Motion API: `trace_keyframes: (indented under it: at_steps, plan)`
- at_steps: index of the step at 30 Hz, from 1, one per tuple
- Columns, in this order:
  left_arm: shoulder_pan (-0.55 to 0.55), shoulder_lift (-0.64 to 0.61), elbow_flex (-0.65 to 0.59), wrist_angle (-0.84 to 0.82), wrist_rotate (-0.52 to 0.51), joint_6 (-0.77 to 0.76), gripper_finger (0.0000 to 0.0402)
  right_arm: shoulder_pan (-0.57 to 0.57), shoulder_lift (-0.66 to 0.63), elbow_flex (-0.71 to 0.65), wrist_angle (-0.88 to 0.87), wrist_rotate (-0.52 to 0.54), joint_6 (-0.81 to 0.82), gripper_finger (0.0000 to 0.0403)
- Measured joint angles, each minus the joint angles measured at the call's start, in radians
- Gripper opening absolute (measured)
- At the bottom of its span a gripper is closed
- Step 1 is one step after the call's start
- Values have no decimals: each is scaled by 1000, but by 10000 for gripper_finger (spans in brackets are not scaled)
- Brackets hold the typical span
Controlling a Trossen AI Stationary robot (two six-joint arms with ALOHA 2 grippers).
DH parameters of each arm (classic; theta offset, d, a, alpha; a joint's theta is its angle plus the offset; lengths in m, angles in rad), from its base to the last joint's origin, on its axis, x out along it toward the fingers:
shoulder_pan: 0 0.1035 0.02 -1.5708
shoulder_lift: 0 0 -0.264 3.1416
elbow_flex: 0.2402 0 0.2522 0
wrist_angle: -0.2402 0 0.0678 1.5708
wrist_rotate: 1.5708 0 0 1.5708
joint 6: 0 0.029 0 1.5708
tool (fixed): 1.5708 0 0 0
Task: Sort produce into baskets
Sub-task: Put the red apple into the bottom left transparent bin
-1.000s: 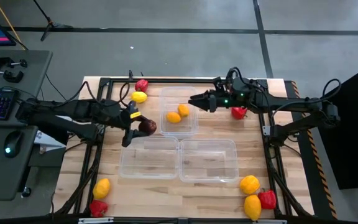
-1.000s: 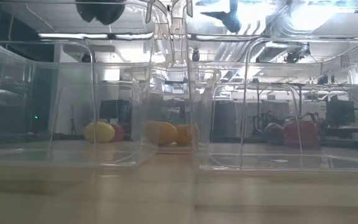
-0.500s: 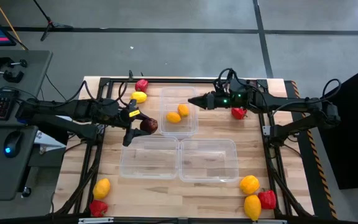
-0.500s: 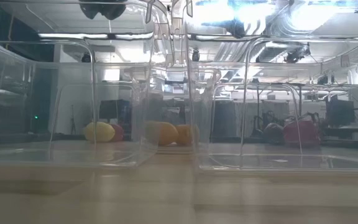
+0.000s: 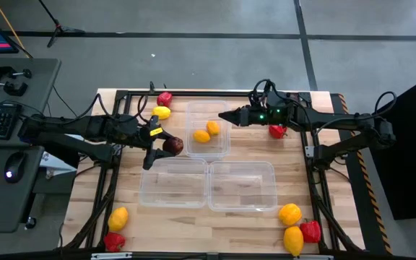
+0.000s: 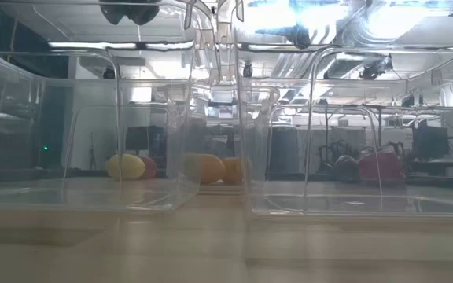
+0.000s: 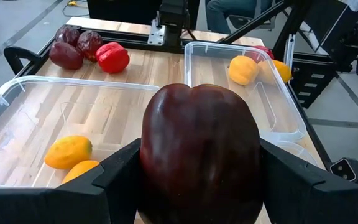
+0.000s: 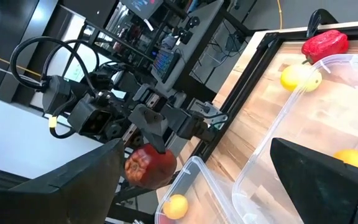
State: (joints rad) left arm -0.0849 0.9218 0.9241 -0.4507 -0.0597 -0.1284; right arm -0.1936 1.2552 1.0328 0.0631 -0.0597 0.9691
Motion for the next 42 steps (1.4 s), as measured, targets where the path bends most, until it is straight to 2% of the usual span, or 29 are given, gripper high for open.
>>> trace_keyframes:
  at_steps: [20,31,34,38,42]
  plan:
    - [0,0,0,0,-38,-28,243,4,0,0,0,1,-3,392]
    - [0,0,0,0,-43,-102,243,11,0,0,-21,0,-31,392]
    - [-1,-1,0,-27,-130,-131,243,11,0,0,-22,0,-32,392]
    - [39,-27,0,-200,-355,-164,243,11,0,0,-22,0,-29,392]
    - [140,-48,0,-373,-391,-224,243,11,0,0,-39,0,-55,392]
